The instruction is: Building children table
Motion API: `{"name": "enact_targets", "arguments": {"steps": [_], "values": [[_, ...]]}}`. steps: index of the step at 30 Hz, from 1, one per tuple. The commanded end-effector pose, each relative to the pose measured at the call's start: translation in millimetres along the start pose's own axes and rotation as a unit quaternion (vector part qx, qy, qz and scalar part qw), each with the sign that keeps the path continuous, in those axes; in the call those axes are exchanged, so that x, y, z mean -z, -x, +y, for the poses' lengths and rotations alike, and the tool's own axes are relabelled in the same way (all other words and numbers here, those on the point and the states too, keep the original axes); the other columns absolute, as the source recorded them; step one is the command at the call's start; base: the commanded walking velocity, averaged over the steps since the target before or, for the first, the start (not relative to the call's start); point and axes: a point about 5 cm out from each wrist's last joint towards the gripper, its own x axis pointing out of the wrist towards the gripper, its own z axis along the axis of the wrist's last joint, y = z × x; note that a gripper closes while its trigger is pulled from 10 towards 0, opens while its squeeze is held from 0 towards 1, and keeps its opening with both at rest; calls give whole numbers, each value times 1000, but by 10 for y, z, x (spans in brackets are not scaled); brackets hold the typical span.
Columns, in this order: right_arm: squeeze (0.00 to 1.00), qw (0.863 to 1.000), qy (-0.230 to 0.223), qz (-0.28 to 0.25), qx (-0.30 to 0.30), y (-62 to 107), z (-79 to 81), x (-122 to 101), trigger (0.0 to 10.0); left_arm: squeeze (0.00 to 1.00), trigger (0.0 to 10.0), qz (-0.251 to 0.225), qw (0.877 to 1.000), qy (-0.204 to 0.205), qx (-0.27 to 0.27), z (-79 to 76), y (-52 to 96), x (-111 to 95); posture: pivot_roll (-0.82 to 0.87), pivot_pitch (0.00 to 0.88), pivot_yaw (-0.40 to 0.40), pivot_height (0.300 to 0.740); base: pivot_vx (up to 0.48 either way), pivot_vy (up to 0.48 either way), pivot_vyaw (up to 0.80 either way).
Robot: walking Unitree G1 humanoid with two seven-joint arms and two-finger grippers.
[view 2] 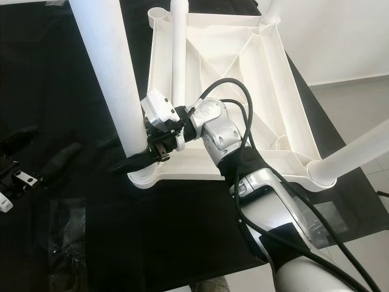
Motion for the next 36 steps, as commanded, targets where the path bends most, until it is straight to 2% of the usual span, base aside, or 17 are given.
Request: {"name": "enact_targets", "arguments": {"steps": [1, 6, 9, 10, 11, 12, 13, 15, 16, 17, 18, 21, 23, 24, 25, 33, 36], "values": [[0, 990, -78, 78, 87, 79, 119, 402, 10000, 0, 10000, 5, 1000, -4, 0, -16, 20, 5, 73, 391, -67, 740, 0, 0, 0], [0, 973, -106, 129, 160, 53, 170, 463, 10000, 0, 10000, 0, 1000, 0, -5, -26, 2, 28, 39, 378, -87, 740, 0, 0, 0], [0, 936, -159, 150, 275, 60, 166, 514, 10000, 0, 10000, -2, 1000, 2, -5, -35, -9, 43, 18, 366, -100, 740, 0, 0, 0], [0, 936, -159, 150, 275, 60, 166, 514, 10000, 0, 10000, -2, 1000, 2, -5, -35, -9, 43, 18, 366, -100, 740, 0, 0, 0], [0, 919, -169, 151, 323, 43, 204, 544, 10000, 0, 10000, -4, 1000, 3, -5, -39, -14, 49, 14, 359, -103, 740, 0, 0, 0], [0, 919, -169, 151, 323, 43, 204, 544, 10000, 0, 10000, -4, 1000, 3, -5, -39, -14, 49, 14, 359, -103, 740, 0, 0, 0], [0, 901, -178, 148, 366, 12, 272, 579, 10000, 0, 10000, -5, 1000, 4, -6, -42, -20, 55, 17, 354, -101, 740, 0, 0, 0], [0, 901, -178, 148, 366, 12, 272, 579, 10000, 0, 10000, -5, 1000, 4, -6, -42, -20, 55, 17, 354, -101, 740, 0, 0, 0], [0, 888, -183, 146, 395, -3, 321, 601, 10000, 0, 10000, -5, 1000, 5, -6, -43, -25, 60, 19, 351, -101, 740, 0, 0, 0], [0, 888, -183, 146, 395, -3, 321, 601, 10000, 0, 10000, -5, 1000, 5, -6, -43, -25, 60, 19, 351, -101, 740, 0, 0, 0], [0, 864, -182, 131, 450, -199, 535, 661, 10000, 0, 10000, -6, 1000, 6, -7, -31, -38, 73, 24, 341, -79, 740, 0, 0, 0], [0, 856, -180, 131, 466, -271, 624, 682, 10000, 0, 10000, -6, 1000, 6, -8, -27, -41, 77, 24, 341, -79, 740, 0, 0, 0], [0, 836, -174, 138, 501, -357, 735, 711, 10000, 0, 10000, -6, 1000, 6, -7, -19, -51, 90, 34, 331, -64, 740, 0, 0, 0], [0, 836, -174, 138, 501, -357, 735, 711, 10000, 0, 10000, -6, 1000, 6, -7, -19, -51, 90, 34, 331, -64, 740, 0, 0, 0], [0, 818, -168, 145, 531, -390, 778, 704, 10000, 0, 10000, -6, 1000, 5, -6, -12, -59, 101, 37, 326, -58, 740, 0, 0, 0], [0, 786, -160, 145, 579, -337, 730, 633, 10000, 0, 10000, -5, 1000, 5, -6, 6, -61, 114, 48, 319, -46, 740, 0, 0, 0], [0, 781, -157, 139, 589, -313, 708, 608, 10000, 0, 10000, -4, 1000, 5, -6, 8, -61, 116, 49, 319, -45, 740, 0, 0, 0]]}}
